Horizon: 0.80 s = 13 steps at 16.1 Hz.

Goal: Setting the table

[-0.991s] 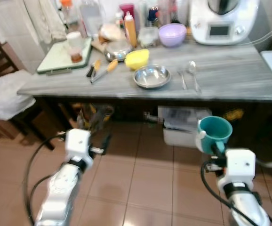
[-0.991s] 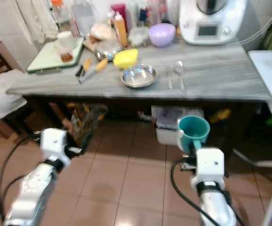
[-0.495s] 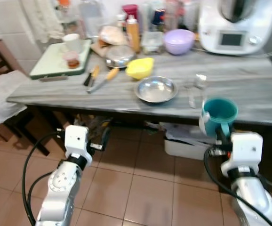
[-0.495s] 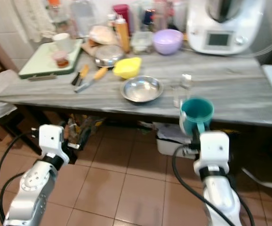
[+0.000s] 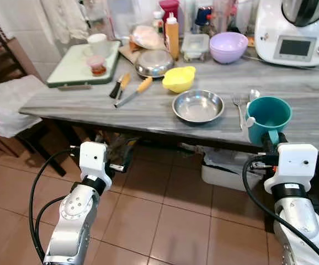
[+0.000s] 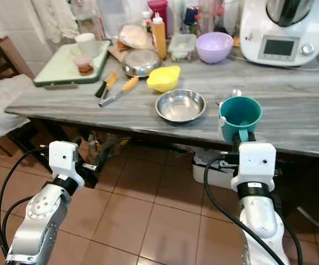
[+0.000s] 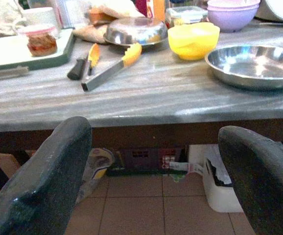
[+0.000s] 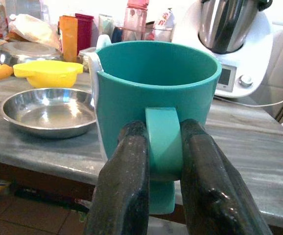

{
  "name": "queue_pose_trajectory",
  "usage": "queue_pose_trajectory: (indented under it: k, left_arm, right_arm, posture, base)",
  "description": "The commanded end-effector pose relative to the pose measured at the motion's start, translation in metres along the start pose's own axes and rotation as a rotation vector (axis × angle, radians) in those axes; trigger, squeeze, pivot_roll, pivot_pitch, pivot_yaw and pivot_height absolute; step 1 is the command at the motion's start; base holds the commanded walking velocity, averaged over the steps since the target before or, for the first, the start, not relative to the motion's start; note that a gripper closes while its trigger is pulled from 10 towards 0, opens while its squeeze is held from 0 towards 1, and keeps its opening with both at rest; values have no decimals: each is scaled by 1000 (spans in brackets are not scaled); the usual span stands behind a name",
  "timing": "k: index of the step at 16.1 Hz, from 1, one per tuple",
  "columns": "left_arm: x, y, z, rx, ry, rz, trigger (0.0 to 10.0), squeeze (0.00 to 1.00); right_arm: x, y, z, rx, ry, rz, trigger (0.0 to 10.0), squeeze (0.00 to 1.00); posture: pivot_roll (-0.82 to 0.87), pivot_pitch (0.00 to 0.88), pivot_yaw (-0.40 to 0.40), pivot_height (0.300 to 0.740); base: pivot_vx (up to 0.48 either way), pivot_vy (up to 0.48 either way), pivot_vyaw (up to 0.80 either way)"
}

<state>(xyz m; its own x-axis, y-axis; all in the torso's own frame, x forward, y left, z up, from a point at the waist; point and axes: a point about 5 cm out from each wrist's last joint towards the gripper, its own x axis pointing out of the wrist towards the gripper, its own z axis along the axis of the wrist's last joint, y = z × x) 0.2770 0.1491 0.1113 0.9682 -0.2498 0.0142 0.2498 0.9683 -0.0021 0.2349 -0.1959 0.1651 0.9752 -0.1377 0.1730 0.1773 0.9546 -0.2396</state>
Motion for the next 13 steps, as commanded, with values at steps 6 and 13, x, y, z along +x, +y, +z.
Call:
queue_pose_trajectory:
  k: [6,13]
  left_arm:
    - [2,1,8,6,-11,-15,10000,0]
    - [4,-2,8,4,-8,-22,10000,0]
  right_arm:
    - [-1,2,7,6,-13,-21,10000,0]
    - [1,5,10,11,-25,-4,10000,0]
  posture:
    - [-177,83,120,740]
    - [-180,84,118,740]
  base:
    - [346,0,-432]
    - [344,0,-212]
